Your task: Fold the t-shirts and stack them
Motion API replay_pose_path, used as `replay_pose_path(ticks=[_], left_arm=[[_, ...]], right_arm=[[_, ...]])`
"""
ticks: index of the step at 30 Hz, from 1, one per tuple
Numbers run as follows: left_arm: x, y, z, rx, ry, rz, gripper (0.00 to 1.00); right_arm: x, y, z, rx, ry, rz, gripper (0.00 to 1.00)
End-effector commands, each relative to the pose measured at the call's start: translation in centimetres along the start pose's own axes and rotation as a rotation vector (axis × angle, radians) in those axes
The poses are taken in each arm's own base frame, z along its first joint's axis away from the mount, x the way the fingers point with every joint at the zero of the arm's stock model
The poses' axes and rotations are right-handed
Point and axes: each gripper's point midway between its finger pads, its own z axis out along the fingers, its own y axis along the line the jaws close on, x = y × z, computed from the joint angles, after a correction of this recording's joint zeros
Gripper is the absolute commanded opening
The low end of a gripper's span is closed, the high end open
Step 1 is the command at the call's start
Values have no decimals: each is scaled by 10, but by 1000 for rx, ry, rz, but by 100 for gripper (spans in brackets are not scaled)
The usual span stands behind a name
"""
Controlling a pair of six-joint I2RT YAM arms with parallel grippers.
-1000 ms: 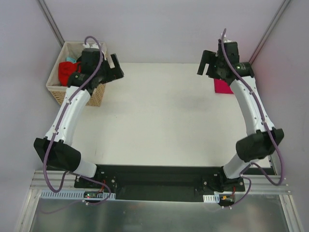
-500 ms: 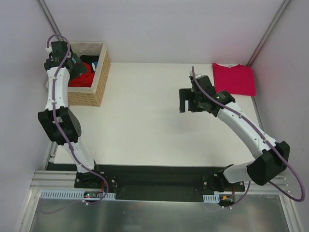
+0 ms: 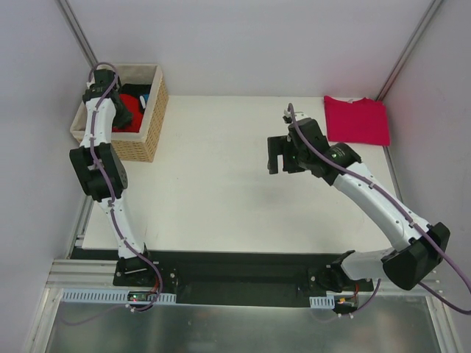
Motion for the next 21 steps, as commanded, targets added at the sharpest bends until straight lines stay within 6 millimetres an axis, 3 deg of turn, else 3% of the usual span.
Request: replay_pose_path(ticks=[1, 5, 8, 11, 16, 17, 21], left_arm=[[-3, 11, 5, -30, 9, -5, 0], [-10, 12, -1, -32, -13, 9, 0], [-18, 7, -21, 2, -47, 4, 0], [-43, -6, -69, 67, -154, -3, 0], [-81, -29, -184, 235, -369, -17, 0], [-85, -32, -213, 272, -421, -18, 0], [-83, -54, -287, 434, -518, 17, 0]], right_arm=[[-4, 0, 6, 22, -8, -6, 96], [-4, 4, 9, 16, 3, -8, 96], [-3, 5, 9, 19, 5, -13, 96], [1, 6, 10, 16, 13, -10, 96], [7, 15, 8, 2, 17, -19, 96], [9, 17, 7, 1, 19, -25, 96], [18, 23, 4, -1, 24, -50, 96]])
